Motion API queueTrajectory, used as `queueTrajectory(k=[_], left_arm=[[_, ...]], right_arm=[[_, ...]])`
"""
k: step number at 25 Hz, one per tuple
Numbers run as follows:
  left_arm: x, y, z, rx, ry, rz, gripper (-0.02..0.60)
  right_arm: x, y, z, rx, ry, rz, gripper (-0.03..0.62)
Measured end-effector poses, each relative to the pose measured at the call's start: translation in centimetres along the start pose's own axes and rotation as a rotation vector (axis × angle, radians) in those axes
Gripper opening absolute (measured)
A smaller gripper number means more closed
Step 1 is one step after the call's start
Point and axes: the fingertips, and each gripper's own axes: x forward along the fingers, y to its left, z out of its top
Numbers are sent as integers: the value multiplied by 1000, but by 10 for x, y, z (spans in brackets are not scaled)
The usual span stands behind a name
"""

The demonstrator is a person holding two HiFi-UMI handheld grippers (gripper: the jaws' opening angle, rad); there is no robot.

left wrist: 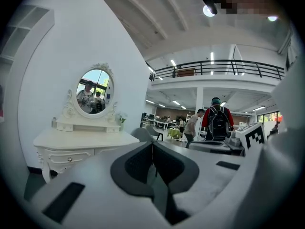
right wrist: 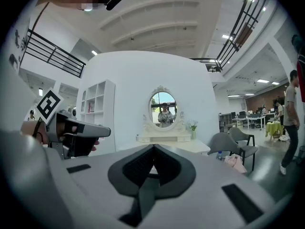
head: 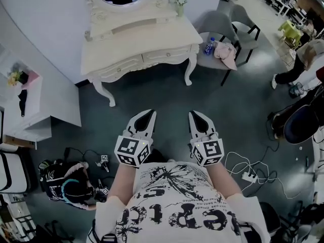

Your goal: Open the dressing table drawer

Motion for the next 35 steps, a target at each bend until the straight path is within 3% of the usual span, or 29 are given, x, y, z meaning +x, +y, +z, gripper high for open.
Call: queueTrajectory(k=[8,15,27,35], left_arm=[[25,14,-11,-30,39,-1,20],[80,51,-2,-25,51,-41,20],[211,190,71,-19,31,-105,20],[269,280,91,-16,57,-84,20]], right_arm=[[22,-19,-11,27,43,-14,17],[78,-47,-14,37,68,-50,18],[259,-92,32,-6,73,-110,18],[368,-116,42,18,83,-136,18]])
